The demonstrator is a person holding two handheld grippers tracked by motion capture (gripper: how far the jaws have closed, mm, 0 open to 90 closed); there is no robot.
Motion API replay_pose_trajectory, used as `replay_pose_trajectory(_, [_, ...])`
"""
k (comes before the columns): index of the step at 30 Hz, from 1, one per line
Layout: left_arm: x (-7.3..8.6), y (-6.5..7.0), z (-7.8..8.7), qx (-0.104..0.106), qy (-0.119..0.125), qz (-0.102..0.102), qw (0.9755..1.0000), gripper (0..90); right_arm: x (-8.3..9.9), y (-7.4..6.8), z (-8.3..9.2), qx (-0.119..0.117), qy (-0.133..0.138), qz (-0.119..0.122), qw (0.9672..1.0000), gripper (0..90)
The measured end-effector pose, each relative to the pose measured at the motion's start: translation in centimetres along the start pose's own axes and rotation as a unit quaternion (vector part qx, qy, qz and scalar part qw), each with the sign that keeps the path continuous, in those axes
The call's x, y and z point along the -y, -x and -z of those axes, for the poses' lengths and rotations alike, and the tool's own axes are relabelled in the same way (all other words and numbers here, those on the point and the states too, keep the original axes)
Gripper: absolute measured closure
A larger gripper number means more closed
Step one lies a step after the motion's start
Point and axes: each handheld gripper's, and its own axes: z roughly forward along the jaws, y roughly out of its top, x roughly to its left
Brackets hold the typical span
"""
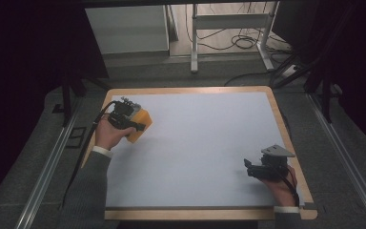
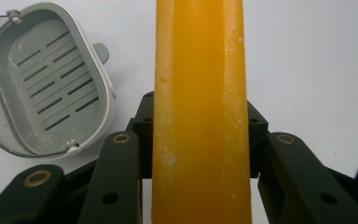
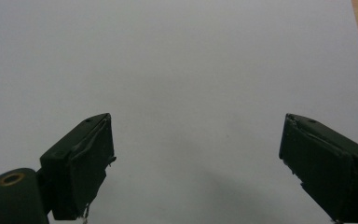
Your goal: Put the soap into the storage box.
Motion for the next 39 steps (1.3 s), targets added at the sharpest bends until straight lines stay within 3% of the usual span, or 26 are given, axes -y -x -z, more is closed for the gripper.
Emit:
replay_pose_trajectory(14, [-1.2, -0.6, 0.2, -0.002, 0.011, 0.006, 0.9999, 60.6, 0.1, 0.1, -0.1, 0.003, -0.004, -0.003, 1.0, 10.0])
replay_pose_trajectory(22, [-1.9, -2.6, -0.4, -0.004, 0.01, 0.037, 0.9993, 60.6, 0.1, 0.1, -0.1, 0.004, -0.003, -0.003, 1.0, 10.0])
replay_pose_trajectory(39, [-3.1, -4.4, -0.1, -0.01, 0.023, 0.064, 0.9977, 60.6, 0.1, 0.1, -0.1, 0.005, -0.003, -0.003, 1.0, 10.0])
